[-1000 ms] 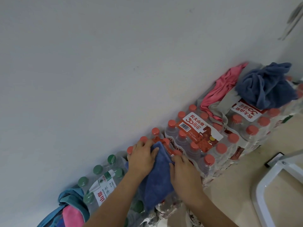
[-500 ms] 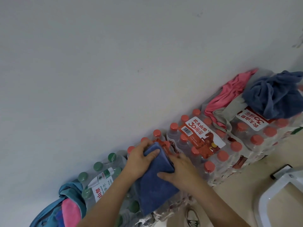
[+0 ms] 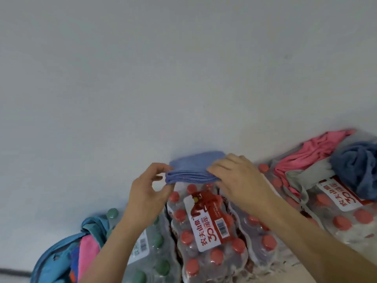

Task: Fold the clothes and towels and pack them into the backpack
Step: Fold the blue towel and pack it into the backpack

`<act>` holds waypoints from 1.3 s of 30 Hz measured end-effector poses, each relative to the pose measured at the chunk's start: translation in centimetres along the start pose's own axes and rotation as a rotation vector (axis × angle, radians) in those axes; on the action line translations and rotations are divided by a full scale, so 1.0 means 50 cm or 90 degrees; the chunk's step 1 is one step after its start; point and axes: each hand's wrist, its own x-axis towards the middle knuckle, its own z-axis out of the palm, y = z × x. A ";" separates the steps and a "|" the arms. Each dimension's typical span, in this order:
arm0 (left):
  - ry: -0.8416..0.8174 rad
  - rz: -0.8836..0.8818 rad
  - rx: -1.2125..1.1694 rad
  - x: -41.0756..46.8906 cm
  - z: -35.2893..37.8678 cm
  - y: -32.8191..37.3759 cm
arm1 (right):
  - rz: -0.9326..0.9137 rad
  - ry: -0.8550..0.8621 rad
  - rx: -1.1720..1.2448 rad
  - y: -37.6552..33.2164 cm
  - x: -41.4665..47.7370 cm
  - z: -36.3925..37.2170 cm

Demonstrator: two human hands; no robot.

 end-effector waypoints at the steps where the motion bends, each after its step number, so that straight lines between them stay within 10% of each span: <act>1: -0.006 0.032 0.108 -0.023 0.002 -0.017 | -0.037 -0.011 -0.008 -0.005 -0.022 0.019; 7: -0.257 0.130 0.389 -0.182 0.069 -0.137 | -0.133 -0.216 0.051 -0.049 -0.174 0.137; 28: -0.282 0.325 0.518 -0.240 0.133 -0.099 | -0.168 -0.286 0.063 -0.063 -0.247 0.087; 39: -0.390 0.081 0.287 -0.199 0.072 -0.063 | 0.183 -0.366 0.211 -0.114 -0.211 0.039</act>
